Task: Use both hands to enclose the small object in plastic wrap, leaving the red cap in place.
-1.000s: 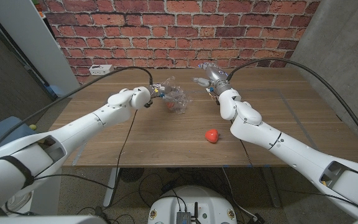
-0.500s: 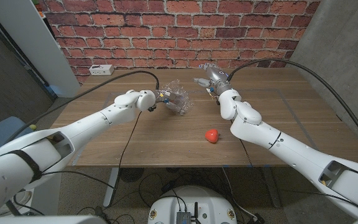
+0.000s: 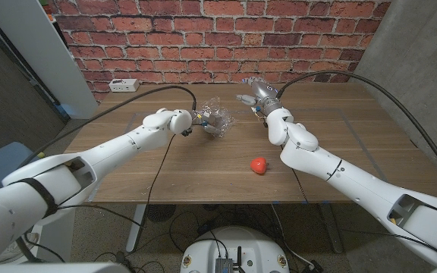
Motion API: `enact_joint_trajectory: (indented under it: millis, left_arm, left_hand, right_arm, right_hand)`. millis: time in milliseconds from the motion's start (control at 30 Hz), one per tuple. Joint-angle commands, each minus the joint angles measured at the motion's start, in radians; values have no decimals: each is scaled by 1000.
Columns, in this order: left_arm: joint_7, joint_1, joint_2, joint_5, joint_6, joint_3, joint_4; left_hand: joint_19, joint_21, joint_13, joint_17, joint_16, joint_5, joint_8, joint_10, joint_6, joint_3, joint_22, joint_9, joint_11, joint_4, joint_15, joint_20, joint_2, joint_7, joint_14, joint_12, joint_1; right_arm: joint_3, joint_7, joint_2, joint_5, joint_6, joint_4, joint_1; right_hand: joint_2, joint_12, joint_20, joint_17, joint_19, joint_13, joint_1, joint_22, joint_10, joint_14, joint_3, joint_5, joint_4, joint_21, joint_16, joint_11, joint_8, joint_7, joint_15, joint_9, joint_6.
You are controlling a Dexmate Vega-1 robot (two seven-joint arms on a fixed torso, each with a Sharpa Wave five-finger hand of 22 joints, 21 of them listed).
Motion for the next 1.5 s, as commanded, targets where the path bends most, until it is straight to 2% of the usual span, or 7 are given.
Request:
enact_joint_trajectory:
  millis: [33,367,500,733,1033,1333,1500]
  left_arm:
    - [44,9,20,-5,-13,-11,-23]
    - [328,100,70,7,-73,-95,-90]
    - [424,134,77,20,-71,-126,-112]
    - [465,158,85,24,-64,-153,-137]
    - [518,189,91,17,-62,-188,-163]
    - [585,241,94,-62,-69,-254,-190]
    - [611,268,100,-112,-91,-287,-202]
  left_hand:
    - [22,0,0,3,9,-8,8,24,22,8,8,1,-2,4,10,9,-15,-3,18,11,-5]
    - [32,11,6,3,17,-36,63,164,278,35,13,6,-15,-16,-13,2,-34,34,115,45,-11]
    - [43,17,10,6,30,-42,63,206,314,41,15,7,-11,-19,-29,5,-36,39,172,56,-17]
    - [7,5,18,11,18,-52,56,199,332,32,18,11,-15,-12,-20,27,-52,5,159,50,-46]
    - [-11,5,44,17,23,-59,96,265,426,25,21,31,-9,-10,-17,41,-65,13,187,81,-76]
    - [-23,10,77,28,8,-61,39,194,270,27,24,42,9,-15,-6,42,-67,42,158,80,-97]
    - [-23,13,84,30,7,-63,15,166,221,28,25,37,13,-14,1,41,-65,35,148,79,-108]
  right_arm:
    - [-3,-4,4,2,6,11,9]
    - [-3,-4,2,3,8,11,9]
    - [-4,-6,3,2,9,13,10]
    - [-5,-8,4,1,11,12,10]
    - [-4,-13,4,-1,21,11,7]
    - [-2,-17,7,-2,24,11,5]
    - [4,-18,8,7,29,10,0]
  right_hand:
    - [3,-3,1,3,6,2,-7,0,5,8,-3,1,0,1,7,-1,-1,3,2,3,9]
    - [4,-3,1,3,6,2,-9,0,7,10,-4,1,0,-1,7,-1,-1,2,2,3,10]
    - [4,-3,1,3,6,2,-10,0,9,9,-5,1,0,-1,7,-3,-1,2,2,3,10]
    - [2,-3,2,2,6,2,-9,0,10,10,-5,2,-3,-2,6,1,-1,2,3,3,11]
    - [1,-4,1,1,5,2,-8,0,9,10,-5,2,-4,-3,5,-1,-2,1,3,3,11]
    - [2,-4,2,1,6,2,-10,0,10,9,-6,2,-4,-4,5,-1,-2,1,4,3,11]
    - [2,-5,2,1,7,2,-11,0,9,8,-6,2,-4,-4,4,-1,-2,1,3,3,11]
